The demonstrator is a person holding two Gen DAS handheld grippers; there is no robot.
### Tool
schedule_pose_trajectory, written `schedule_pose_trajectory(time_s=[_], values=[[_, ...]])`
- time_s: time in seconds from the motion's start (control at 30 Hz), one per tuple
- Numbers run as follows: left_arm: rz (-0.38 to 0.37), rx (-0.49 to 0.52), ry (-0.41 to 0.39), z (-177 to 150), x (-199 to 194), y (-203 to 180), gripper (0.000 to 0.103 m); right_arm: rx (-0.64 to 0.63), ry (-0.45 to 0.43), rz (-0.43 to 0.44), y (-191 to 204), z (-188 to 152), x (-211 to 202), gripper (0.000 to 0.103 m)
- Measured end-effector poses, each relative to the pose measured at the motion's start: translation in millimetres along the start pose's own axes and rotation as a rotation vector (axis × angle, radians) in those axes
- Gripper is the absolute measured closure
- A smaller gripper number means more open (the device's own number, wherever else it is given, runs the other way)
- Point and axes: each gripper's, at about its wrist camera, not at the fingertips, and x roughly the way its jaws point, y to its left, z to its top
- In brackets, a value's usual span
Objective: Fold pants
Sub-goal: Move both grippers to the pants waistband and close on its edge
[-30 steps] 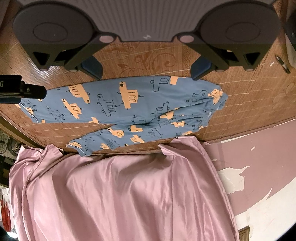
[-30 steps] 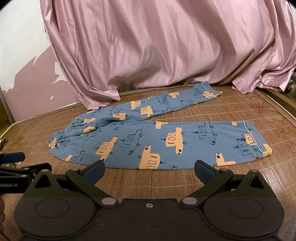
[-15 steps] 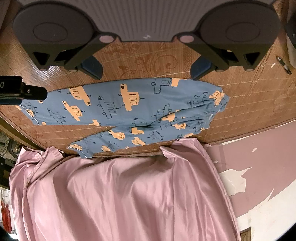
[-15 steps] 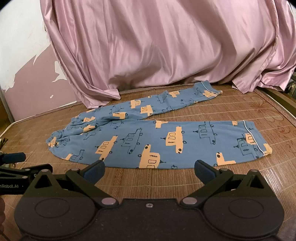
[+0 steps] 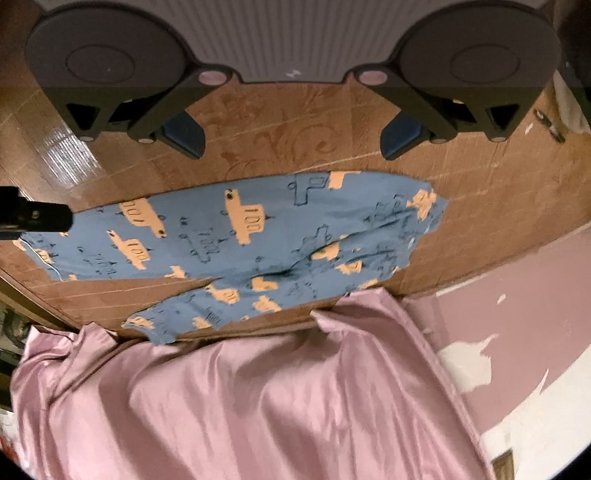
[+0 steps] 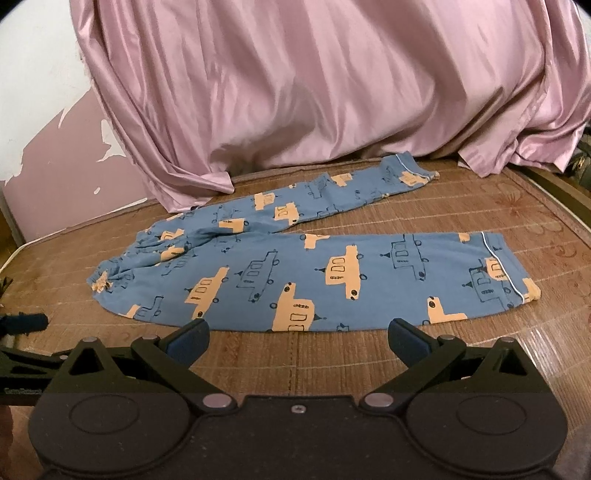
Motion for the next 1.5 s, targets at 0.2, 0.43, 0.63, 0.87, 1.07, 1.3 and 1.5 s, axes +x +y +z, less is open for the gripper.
schedule_pose_trajectory(time_s=[0.2, 0.43, 0.63, 0.87, 1.07, 1.3, 1.5], values=[[0.101, -0.024, 0.154, 35, 22, 27, 0.000, 0.015, 0.185, 0.117, -14, 18, 26, 0.001], [-0.011, -0.288, 0.479, 78, 47, 93, 0.000, -0.111, 0.199, 0.231, -18, 55, 65, 0.001], [0.008, -0.418, 0.601, 122, 53, 139, 0.000, -0.380, 0.273, 0.363, -3, 98, 121, 0.001], [0.026, 0.029, 0.343, 169, 103, 154, 0.000, -0.457, 0.289, 0.320, 16, 196, 262, 0.001], [0.132, 0.280, 0.203, 180, 154, 147, 0.000, -0.411, 0.241, 0.358, 37, 250, 379, 0.001], [-0.096, 0.208, 0.151, 210, 246, 127, 0.000, -0.449, 0.274, 0.386, 25, 237, 402, 0.001], [-0.319, 0.409, 0.166, 220, 313, 83, 0.001, -0.603, 0.264, 0.336, 1, 250, 392, 0.001]])
